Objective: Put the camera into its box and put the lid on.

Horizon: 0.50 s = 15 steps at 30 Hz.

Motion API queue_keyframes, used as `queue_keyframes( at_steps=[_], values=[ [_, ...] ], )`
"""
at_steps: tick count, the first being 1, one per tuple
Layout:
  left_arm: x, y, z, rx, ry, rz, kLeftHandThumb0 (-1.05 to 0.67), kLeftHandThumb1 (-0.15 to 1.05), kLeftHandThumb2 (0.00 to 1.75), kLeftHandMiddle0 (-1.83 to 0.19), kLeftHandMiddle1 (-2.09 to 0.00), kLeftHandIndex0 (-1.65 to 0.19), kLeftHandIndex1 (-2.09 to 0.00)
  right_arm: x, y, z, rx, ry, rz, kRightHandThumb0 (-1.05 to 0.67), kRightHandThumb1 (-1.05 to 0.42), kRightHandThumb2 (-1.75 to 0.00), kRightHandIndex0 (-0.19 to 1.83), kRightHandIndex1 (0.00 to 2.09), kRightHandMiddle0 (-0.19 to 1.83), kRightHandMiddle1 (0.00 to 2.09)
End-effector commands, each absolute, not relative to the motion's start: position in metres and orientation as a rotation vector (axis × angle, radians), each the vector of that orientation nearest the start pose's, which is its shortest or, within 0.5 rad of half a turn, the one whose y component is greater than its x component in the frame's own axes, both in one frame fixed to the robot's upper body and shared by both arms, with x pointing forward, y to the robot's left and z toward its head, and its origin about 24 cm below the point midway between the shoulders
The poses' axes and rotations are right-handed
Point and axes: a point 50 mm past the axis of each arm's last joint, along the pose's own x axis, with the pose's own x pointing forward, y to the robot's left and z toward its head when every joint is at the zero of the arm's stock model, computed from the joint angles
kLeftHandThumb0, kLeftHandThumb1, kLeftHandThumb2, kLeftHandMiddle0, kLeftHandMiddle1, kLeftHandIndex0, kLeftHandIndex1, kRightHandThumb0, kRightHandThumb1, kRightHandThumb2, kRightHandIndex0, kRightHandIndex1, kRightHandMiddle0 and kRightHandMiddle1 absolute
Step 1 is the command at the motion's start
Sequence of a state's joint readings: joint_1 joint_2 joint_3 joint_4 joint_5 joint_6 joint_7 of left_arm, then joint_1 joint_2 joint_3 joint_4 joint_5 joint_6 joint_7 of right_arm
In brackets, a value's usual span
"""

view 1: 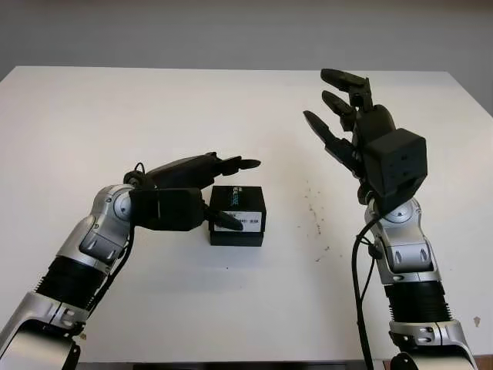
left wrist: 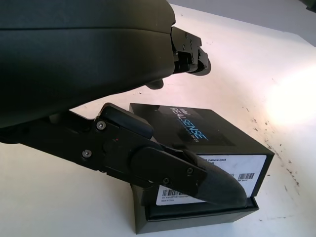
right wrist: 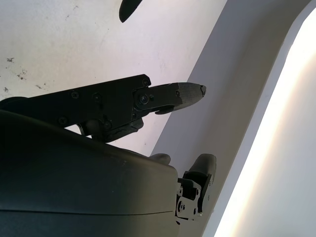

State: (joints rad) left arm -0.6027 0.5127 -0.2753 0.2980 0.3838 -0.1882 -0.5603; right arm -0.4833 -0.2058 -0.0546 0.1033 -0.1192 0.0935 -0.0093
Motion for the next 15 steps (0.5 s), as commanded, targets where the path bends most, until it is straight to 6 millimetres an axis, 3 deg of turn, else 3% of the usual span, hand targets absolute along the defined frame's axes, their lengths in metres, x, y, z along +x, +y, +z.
queue_keyframes(
  at_steps=[1,10,15],
  values=[
    [0.3416,0.1430,0.1420,1.119,-0.188,-0.748,-0.93,1.04,0.09,0.19,-0.99,0.03,-0.31,0.3325,-0.1699,0.1588,-0.298,-0.311,-0.025,-0.35,-1.05,-0.18,0.10,0.42,-0.14,0.93],
    [0.3445,0.1418,0.1389,1.094,-0.165,-0.779,-0.94,1.04,0.06,0.19,-0.94,0.01,-0.33,0.3322,-0.1692,0.1591,-0.287,-0.306,-0.021,-0.34,-1.05,-0.18,0.09,0.42,-0.16,0.95],
    [0.3448,0.1409,0.1398,1.118,-0.127,-0.814,-0.96,1.05,0.07,0.13,-0.70,0.01,-0.28,0.3318,-0.1694,0.1598,-0.296,-0.306,-0.025,-0.34,-1.05,-0.18,0.10,0.41,-0.16,0.95]
  ],
)
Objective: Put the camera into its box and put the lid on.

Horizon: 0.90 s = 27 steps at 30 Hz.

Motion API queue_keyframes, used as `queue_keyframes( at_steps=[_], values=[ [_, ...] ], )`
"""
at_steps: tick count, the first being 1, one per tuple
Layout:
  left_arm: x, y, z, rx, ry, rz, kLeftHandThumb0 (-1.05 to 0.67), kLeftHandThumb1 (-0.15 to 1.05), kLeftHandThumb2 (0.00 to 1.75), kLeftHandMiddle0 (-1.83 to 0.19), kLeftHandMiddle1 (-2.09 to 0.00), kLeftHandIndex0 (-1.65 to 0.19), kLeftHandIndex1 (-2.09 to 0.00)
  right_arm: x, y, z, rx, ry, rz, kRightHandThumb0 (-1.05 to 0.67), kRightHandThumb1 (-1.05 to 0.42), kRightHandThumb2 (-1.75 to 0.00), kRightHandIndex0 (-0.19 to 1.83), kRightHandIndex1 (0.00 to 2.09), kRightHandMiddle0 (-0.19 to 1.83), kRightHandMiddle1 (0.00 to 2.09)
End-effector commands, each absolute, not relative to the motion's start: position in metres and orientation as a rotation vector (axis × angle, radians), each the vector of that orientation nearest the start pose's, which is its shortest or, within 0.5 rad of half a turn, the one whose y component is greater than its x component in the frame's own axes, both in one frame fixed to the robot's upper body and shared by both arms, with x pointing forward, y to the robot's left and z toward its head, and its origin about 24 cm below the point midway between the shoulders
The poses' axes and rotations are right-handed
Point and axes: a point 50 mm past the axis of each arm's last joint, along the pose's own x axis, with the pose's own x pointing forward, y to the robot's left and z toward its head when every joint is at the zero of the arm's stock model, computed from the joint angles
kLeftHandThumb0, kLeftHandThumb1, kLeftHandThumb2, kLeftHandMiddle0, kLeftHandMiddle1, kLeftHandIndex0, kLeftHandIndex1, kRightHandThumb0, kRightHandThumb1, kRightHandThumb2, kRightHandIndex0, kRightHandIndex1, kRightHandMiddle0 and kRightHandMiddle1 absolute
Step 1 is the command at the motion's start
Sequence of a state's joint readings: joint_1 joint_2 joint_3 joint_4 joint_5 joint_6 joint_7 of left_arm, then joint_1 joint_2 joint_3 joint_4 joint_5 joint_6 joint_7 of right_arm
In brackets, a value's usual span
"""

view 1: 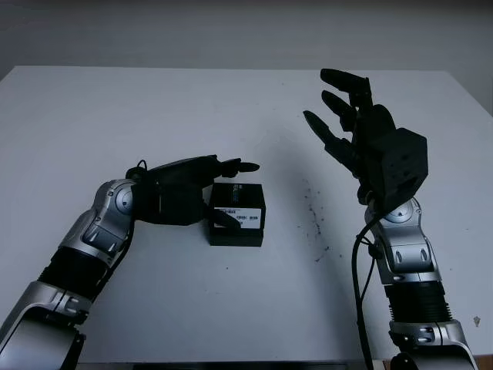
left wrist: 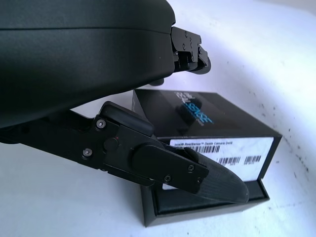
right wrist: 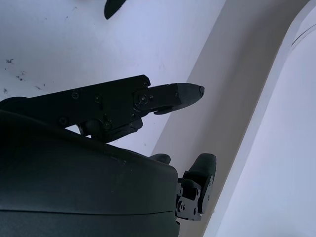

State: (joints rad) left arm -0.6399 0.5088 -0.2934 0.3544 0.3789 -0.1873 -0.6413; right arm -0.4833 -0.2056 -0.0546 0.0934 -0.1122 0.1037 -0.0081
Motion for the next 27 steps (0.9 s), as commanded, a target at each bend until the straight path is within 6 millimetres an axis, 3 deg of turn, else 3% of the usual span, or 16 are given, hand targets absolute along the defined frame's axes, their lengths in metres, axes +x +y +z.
queue_keyframes(
  at_steps=[1,5,8,11,13,15,17,21,27],
  values=[
    [0.3447,0.1407,0.1400,1.121,-0.123,-0.819,-0.96,1.05,0.07,0.11,-0.62,0.00,-0.27,0.3318,-0.1694,0.1599,-0.294,-0.306,-0.025,-0.34,-1.05,-0.18,0.10,0.41,-0.16,0.95],
    [0.3436,0.1397,0.1405,1.126,-0.121,-0.831,-0.95,1.04,0.05,0.04,-0.45,-0.06,-0.23,0.3320,-0.1695,0.1599,-0.295,-0.308,-0.025,-0.33,-1.05,-0.18,0.10,0.41,-0.15,0.94],
    [0.3430,0.1385,0.1406,1.090,-0.118,-0.832,-0.93,1.03,0.05,0.02,-0.44,-0.10,-0.24,0.3324,-0.1696,0.1599,-0.296,-0.312,-0.024,-0.34,-1.05,-0.18,0.10,0.41,-0.15,0.94],
    [0.3413,0.1374,0.1410,1.028,-0.149,-0.821,-0.84,1.02,0.05,0.07,-0.71,-0.17,-0.32,0.3328,-0.1700,0.1598,-0.295,-0.312,-0.021,-0.34,-1.05,-0.18,0.10,0.41,-0.15,0.94],
    [0.3398,0.1366,0.1400,0.963,-0.201,-0.802,-0.61,1.03,0.05,0.05,-1.15,-0.16,-0.72,0.3330,-0.1701,0.1598,-0.289,-0.311,-0.021,-0.34,-1.05,-0.18,0.10,0.41,-0.15,0.94],
    [0.3386,0.1361,0.1387,0.933,-0.244,-0.784,-0.35,1.04,0.13,-0.13,-1.43,-0.14,-1.31,0.3331,-0.1702,0.1598,-0.290,-0.309,-0.021,-0.34,-1.05,-0.18,0.09,0.41,-0.16,0.95],
    [0.3376,0.1357,0.1378,0.919,-0.276,-0.766,-0.24,1.05,0.17,-0.21,-1.57,-0.15,-1.49,0.3329,-0.1704,0.1599,-0.292,-0.309,-0.020,-0.34,-1.05,-0.19,0.09,0.41,-0.16,0.94],
    [0.3360,0.1360,0.1367,0.906,-0.313,-0.746,-0.21,1.05,0.16,-0.22,-1.71,-0.12,-1.61,0.3328,-0.1703,0.1601,-0.292,-0.311,-0.021,-0.33,-1.05,-0.19,0.09,0.40,-0.16,0.94],
    [0.3349,0.1363,0.1356,0.913,-0.313,-0.741,-0.24,1.05,0.12,-0.19,-1.74,-0.11,-1.60,0.3328,-0.1703,0.1598,-0.295,-0.310,-0.025,-0.33,-1.05,-0.18,0.10,0.40,-0.15,0.95]
  ],
)
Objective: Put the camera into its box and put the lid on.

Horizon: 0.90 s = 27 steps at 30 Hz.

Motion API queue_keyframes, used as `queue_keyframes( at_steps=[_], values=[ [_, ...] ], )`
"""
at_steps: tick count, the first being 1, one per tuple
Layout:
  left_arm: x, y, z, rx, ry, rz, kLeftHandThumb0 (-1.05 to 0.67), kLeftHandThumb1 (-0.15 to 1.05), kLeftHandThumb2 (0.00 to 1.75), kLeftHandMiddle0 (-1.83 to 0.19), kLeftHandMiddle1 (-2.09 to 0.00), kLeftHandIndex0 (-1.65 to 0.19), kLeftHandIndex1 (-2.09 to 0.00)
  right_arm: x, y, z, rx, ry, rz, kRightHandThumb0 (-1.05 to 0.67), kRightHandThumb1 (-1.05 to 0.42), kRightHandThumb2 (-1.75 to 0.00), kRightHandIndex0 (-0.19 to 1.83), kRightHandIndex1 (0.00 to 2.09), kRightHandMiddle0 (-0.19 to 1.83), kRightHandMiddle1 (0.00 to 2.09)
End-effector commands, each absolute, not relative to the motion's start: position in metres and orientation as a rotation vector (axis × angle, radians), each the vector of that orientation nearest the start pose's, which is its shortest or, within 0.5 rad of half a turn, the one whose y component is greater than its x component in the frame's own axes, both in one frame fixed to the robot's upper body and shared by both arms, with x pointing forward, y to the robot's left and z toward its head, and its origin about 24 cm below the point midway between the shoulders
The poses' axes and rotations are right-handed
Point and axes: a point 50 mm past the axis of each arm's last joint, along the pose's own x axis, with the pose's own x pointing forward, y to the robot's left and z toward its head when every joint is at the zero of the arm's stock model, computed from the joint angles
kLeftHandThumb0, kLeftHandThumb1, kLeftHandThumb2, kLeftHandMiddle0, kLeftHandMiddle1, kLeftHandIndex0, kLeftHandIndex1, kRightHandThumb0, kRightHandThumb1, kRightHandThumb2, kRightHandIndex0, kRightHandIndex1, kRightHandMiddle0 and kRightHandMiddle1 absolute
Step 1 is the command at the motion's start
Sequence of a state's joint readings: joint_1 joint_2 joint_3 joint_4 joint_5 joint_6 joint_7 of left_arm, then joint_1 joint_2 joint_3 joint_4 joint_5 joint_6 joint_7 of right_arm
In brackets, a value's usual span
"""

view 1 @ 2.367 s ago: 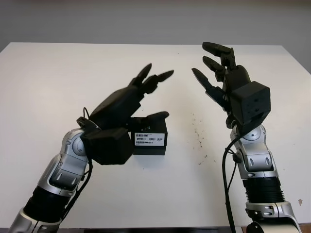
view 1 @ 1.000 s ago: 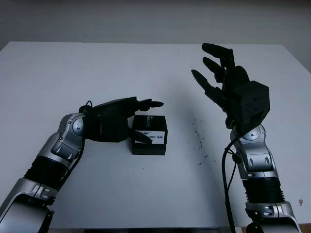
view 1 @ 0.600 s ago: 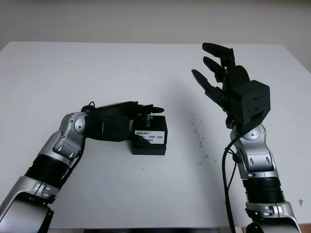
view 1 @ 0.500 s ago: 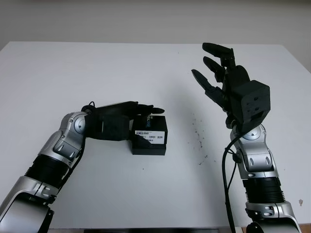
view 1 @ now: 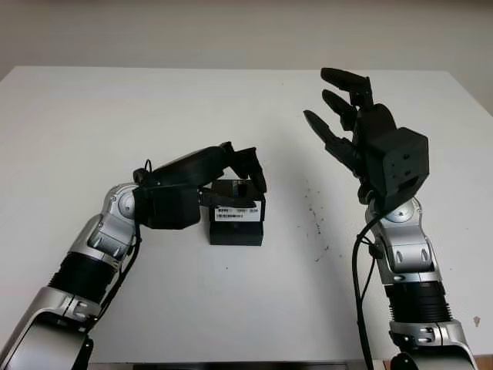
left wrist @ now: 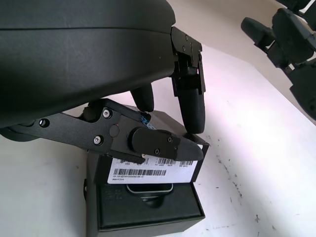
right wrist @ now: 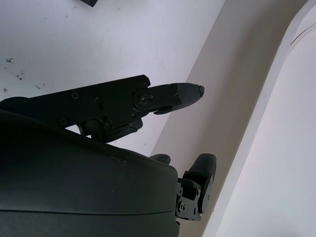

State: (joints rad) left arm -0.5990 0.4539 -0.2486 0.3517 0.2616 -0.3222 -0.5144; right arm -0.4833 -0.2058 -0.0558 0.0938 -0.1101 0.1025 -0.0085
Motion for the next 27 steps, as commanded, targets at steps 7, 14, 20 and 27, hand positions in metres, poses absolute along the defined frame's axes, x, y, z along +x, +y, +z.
queue_keyframes(
  at_steps=[7,14,20,27],
  values=[
    [0.334,0.137,0.135,0.940,-0.310,-0.733,-0.26,1.05,0.09,-0.17,-1.71,-0.12,-1.58,0.332,-0.171,0.160,-0.303,-0.312,-0.020,-0.33,-1.05,-0.19,0.10,0.40,-0.15,0.92],
    [0.329,0.135,0.137,0.937,-0.329,-0.731,-0.27,1.05,0.09,-0.18,-1.69,-0.14,-1.54,0.332,-0.170,0.160,-0.293,-0.304,-0.021,-0.33,-1.05,-0.19,0.09,0.39,-0.16,0.92],
    [0.312,0.131,0.147,0.857,-0.344,-0.751,-0.26,1.05,0.10,-0.21,-1.66,-0.13,-1.53,0.333,-0.171,0.160,-0.292,-0.311,-0.019,-0.32,-1.05,-0.18,0.10,0.39,-0.16,0.94],
    [0.278,0.127,0.155,0.747,-0.292,-0.816,-0.26,1.05,0.08,-0.25,-1.62,-0.16,-1.53,0.333,-0.170,0.160,-0.292,-0.317,-0.018,-0.33,-1.05,-0.19,0.10,0.39,-0.18,0.96]
  ],
)
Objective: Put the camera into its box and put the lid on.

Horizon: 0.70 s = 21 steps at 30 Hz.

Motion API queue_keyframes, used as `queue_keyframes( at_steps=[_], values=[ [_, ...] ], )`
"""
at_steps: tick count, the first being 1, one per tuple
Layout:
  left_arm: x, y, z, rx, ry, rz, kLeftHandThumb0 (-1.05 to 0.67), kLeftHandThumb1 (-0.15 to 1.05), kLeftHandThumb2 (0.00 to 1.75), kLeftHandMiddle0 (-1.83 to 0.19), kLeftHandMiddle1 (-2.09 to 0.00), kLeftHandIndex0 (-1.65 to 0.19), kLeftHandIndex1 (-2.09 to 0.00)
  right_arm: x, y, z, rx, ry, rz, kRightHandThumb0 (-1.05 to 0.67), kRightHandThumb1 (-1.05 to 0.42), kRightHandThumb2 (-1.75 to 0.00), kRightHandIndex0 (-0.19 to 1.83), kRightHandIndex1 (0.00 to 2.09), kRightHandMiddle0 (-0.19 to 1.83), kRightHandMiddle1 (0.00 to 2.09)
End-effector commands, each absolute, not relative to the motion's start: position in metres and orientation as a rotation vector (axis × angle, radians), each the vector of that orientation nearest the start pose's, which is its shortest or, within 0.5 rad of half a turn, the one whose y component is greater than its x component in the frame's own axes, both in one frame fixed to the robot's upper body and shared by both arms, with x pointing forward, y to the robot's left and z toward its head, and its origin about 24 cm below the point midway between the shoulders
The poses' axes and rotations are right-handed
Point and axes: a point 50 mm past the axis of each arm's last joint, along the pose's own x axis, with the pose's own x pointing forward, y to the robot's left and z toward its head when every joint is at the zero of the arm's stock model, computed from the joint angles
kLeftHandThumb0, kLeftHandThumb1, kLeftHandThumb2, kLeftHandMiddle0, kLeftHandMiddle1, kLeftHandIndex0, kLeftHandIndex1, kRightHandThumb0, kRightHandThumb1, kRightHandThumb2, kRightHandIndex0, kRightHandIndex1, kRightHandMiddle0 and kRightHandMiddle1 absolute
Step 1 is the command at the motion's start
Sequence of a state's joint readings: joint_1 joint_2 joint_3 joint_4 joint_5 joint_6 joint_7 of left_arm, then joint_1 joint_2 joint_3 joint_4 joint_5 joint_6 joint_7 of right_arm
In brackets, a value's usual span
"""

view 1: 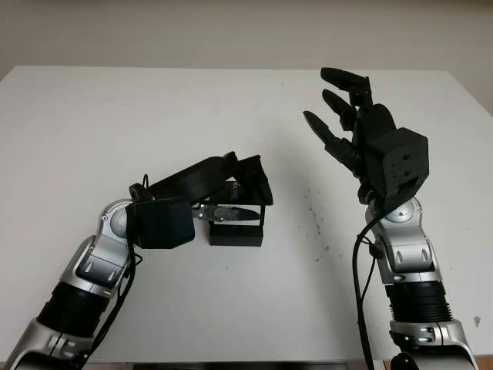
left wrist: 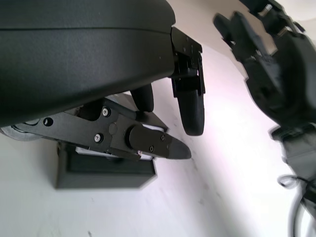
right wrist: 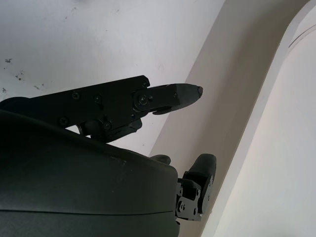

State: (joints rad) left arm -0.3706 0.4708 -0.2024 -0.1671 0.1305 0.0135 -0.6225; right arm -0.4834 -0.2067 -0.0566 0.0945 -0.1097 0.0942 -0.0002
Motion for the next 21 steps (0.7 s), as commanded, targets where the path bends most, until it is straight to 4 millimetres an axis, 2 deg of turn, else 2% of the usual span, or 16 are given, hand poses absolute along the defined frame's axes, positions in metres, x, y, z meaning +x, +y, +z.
queue_keyframes(
  at_steps=[1,7,12,14,16,17,18,19,21],
  values=[
    [0.273,0.127,0.156,0.738,-0.273,-0.824,-0.26,1.04,0.07,-0.27,-1.63,-0.18,-1.54,0.333,-0.170,0.160,-0.289,-0.317,-0.019,-0.33,-1.05,-0.19,0.10,0.39,-0.18,0.97],
    [0.247,0.129,0.161,0.716,-0.225,-0.863,-0.27,1.05,0.06,-0.26,-1.74,-0.23,-1.52,0.333,-0.171,0.160,-0.289,-0.310,-0.017,-0.33,-1.05,-0.19,0.09,0.39,-0.18,0.97],
    [0.240,0.132,0.160,0.741,-0.219,-0.852,-0.28,1.05,0.06,-0.24,-1.74,-0.23,-1.52,0.333,-0.170,0.160,-0.292,-0.315,-0.017,-0.32,-1.05,-0.19,0.09,0.39,-0.17,0.97],
    [0.239,0.133,0.159,0.747,-0.238,-0.818,-0.28,1.05,0.07,-0.18,-1.76,-0.20,-1.52,0.333,-0.171,0.160,-0.298,-0.318,-0.016,-0.32,-1.05,-0.19,0.10,0.40,-0.17,0.97],
    [0.240,0.133,0.165,0.762,-0.287,-0.773,-0.32,1.05,0.06,0.02,-1.89,-0.05,-1.55,0.333,-0.171,0.160,-0.302,-0.312,-0.019,-0.32,-1.05,-0.18,0.10,0.40,-0.17,0.98],
    [0.241,0.134,0.171,0.779,-0.319,-0.747,-0.41,1.03,0.06,0.10,-1.73,0.06,-1.41,0.333,-0.171,0.160,-0.303,-0.309,-0.020,-0.32,-1.05,-0.18,0.10,0.40,-0.17,0.97],
    [0.242,0.135,0.179,0.806,-0.349,-0.716,-0.53,1.02,0.05,0.16,-1.37,0.14,-1.13,0.333,-0.172,0.160,-0.302,-0.307,-0.021,-0.32,-1.05,-0.18,0.10,0.40,-0.16,0.94],
    [0.243,0.135,0.183,0.825,-0.366,-0.696,-0.59,1.01,0.05,0.17,-1.13,0.16,-0.98,0.333,-0.172,0.160,-0.301,-0.306,-0.021,-0.32,-1.05,-0.18,0.10,0.40,-0.15,0.93],
    [0.245,0.138,0.196,0.881,-0.419,-0.622,-0.67,1.00,0.05,0.19,-0.84,0.16,-0.77,0.333,-0.171,0.160,-0.299,-0.310,-0.021,-0.32,-1.05,-0.18,0.10,0.40,-0.15,0.93]
  ],
)
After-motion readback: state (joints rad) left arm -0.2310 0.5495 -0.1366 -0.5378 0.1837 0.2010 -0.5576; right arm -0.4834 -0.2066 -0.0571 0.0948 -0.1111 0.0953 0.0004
